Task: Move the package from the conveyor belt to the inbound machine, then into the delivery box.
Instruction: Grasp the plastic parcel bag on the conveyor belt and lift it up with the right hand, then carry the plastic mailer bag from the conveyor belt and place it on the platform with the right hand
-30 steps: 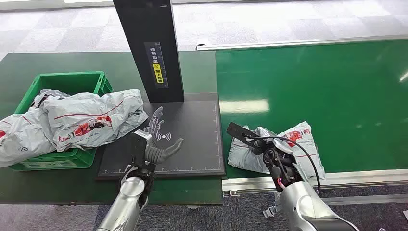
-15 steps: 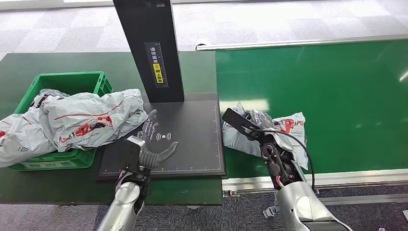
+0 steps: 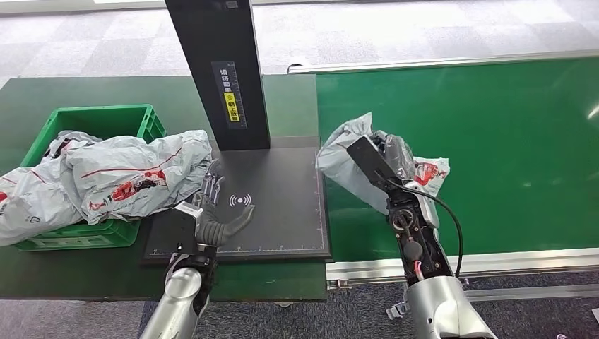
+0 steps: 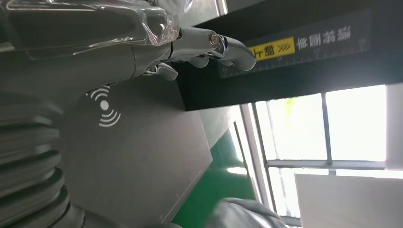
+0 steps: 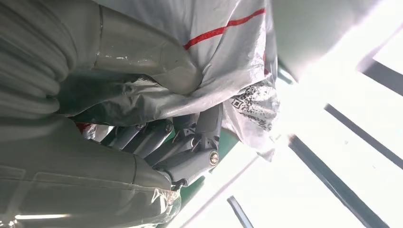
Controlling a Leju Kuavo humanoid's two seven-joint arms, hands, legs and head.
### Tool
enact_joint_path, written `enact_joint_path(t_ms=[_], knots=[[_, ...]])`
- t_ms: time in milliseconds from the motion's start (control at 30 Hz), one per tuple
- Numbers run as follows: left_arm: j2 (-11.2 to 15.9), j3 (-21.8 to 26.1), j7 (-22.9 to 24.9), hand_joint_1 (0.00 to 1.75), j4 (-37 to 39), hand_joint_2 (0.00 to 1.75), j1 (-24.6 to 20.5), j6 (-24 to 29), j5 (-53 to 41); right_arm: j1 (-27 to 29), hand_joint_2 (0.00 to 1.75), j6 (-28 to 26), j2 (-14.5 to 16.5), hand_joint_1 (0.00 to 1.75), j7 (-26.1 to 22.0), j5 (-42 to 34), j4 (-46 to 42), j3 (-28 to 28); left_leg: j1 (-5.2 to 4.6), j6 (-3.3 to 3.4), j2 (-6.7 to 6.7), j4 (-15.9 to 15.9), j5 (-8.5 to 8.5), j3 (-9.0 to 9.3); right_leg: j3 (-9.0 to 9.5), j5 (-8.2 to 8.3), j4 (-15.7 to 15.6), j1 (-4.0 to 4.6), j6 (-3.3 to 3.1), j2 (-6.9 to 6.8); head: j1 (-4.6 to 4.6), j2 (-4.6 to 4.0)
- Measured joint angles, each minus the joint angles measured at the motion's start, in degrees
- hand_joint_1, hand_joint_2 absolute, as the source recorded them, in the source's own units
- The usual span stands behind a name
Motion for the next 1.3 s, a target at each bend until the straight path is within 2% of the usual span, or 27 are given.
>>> enact_joint_path(t_ms=[167,267,367,500,667,767,867,1000,1167,1300], knots=[[-0.21,0.19,-2.78,0.00,-0.12,1.75,-0.26,4.88,0.62,3.89,1.75,-7.65,1.35,1.75,-13.80,-15.09,-11.46,-1.13,0.00,0.00,-0.02,0.00,0.00,-0.01,0.00,-0.01,0.00,0.00,0.00,0.00,0.00,0.00],[-0.57,0.26,-4.43,0.00,-0.19,1.75,-0.70,9.09,2.77,5.98,1.75,-10.67,1.83,1.75,-18.69,-19.47,-16.89,-1.14,0.00,0.00,0.00,0.00,-0.01,-0.02,0.01,0.00,-0.01,0.00,0.00,0.00,0.01,0.01],[-0.84,0.38,-4.76,0.00,-0.64,1.75,-0.98,10.48,5.15,7.29,1.75,-14.31,2.30,1.75,-21.93,-21.48,-20.98,-1.04,0.00,0.01,-0.01,0.00,0.00,-0.01,0.01,0.00,-0.01,-0.01,0.00,0.00,0.00,0.00],[-1.17,0.56,-4.78,0.00,-0.77,1.75,-1.27,10.80,6.61,8.20,1.75,-17.86,2.93,1.75,-24.11,-23.45,-26.11,-0.69,0.00,0.00,0.06,0.00,0.00,0.02,0.02,0.00,0.00,-0.01,0.00,0.01,-0.01,-0.01],[-1.50,0.74,-5.00,0.00,-0.77,1.75,-1.47,11.20,7.10,8.66,1.75,-18.25,3.19,1.75,-24.35,-23.82,-28.99,-0.37,0.00,0.00,0.05,0.00,0.00,0.02,0.02,0.00,0.00,0.00,0.00,0.01,-0.01,0.01],[-1.62,0.83,-6.18,0.00,-0.77,1.75,-1.73,14.87,7.07,8.18,1.75,-16.76,3.16,1.75,-22.73,-22.65,-28.80,0.52,0.00,0.00,0.07,-0.01,0.00,0.01,0.02,0.00,0.00,0.00,0.00,0.02,-0.01,-0.01],[-1.86,0.96,-7.90,0.00,-0.87,1.75,-2.04,22.31,6.60,5.70,1.75,-14.31,2.82,1.75,-20.66,-18.63,-25.39,1.96,0.00,0.00,0.07,-0.01,0.01,0.00,0.04,0.01,0.01,0.00,0.00,0.02,0.00,0.00],[-2.08,1.02,-8.76,0.00,-3.81,1.75,-1.93,29.07,8.59,-1.70,1.75,-12.99,2.42,1.75,-19.52,-8.41,-13.65,5.18,0.00,0.00,0.08,-0.01,0.04,0.02,0.06,0.03,0.03,0.01,-0.01,0.02,0.00,0.01],[-2.08,0.55,-8.86,0.00,-9.16,1.75,-1.22,31.07,11.06,-11.90,1.75,-14.37,2.90,1.75,-16.10,5.15,5.46,11.66,0.02,0.01,0.02,-0.01,0.06,0.03,0.06,0.02,0.04,0.02,-0.01,-0.02,0.00,0.01],[-2.08,0.19,-8.86,0.00,-11.33,1.75,-0.62,31.06,11.58,-16.27,1.75,-13.72,3.61,1.75,-14.42,7.83,15.39,15.35,0.01,0.01,0.00,-0.01,0.05,-0.02,0.04,0.01,0.03,0.02,0.00,-0.02,0.01,0.00]])
